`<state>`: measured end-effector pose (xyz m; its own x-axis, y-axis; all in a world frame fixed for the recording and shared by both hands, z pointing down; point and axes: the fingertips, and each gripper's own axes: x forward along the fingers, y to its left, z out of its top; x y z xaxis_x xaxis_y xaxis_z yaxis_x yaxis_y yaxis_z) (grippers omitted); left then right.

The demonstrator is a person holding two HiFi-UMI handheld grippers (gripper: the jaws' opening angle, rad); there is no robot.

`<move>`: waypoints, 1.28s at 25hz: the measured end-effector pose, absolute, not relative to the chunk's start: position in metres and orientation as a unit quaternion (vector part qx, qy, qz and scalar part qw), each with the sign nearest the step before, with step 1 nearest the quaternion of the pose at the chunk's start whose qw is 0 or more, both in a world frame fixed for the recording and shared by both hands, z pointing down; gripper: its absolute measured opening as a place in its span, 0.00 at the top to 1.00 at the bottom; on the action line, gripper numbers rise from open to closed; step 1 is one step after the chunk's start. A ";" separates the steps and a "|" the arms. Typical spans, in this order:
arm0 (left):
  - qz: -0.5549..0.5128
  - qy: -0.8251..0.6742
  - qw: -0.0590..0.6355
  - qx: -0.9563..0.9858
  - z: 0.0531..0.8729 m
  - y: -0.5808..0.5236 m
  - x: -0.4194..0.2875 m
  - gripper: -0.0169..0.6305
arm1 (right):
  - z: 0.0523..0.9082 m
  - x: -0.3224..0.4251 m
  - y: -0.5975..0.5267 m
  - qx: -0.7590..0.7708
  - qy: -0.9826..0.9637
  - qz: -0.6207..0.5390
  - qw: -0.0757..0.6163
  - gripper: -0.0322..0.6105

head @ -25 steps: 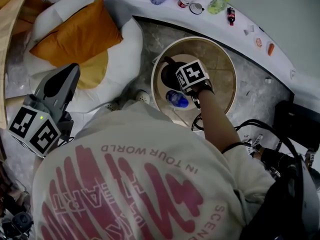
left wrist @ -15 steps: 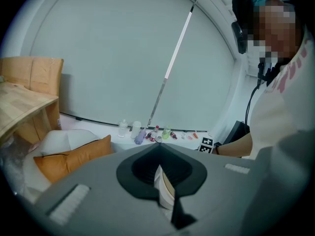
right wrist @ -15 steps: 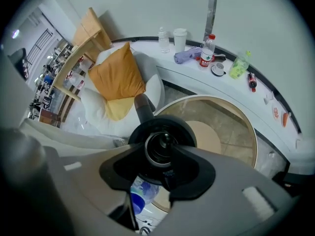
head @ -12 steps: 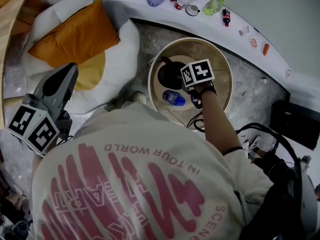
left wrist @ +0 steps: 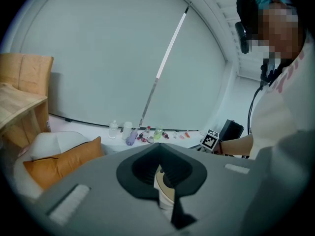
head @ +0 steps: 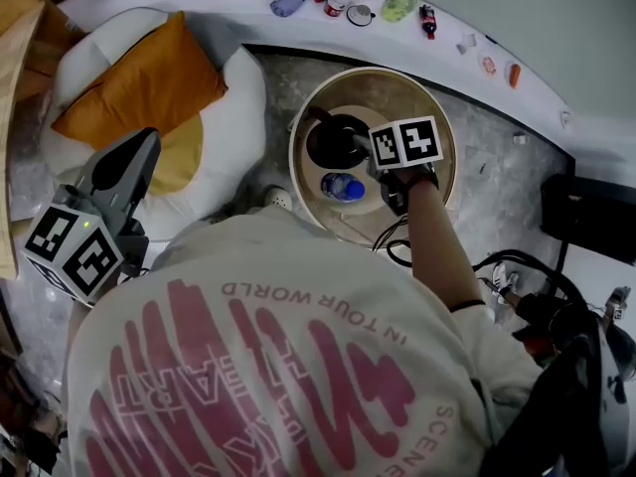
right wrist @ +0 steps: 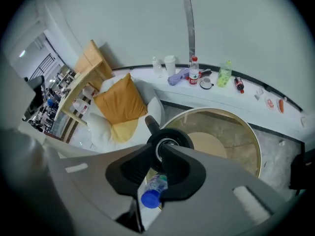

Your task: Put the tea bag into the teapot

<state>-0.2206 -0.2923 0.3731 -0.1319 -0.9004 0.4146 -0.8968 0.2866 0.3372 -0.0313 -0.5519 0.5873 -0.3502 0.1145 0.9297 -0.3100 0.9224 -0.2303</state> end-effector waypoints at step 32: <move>0.018 -0.498 0.228 0.837 0.354 -0.322 -0.166 0.94 | 0.403 0.001 -0.363 0.228 -0.927 0.218 0.202 0.94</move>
<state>-0.1663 -0.3217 0.3539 0.5040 -0.8248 0.2564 -0.8409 -0.4008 0.3636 0.0009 -0.3634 0.4031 -0.8139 -0.3348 0.4748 -0.5114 0.8007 -0.3119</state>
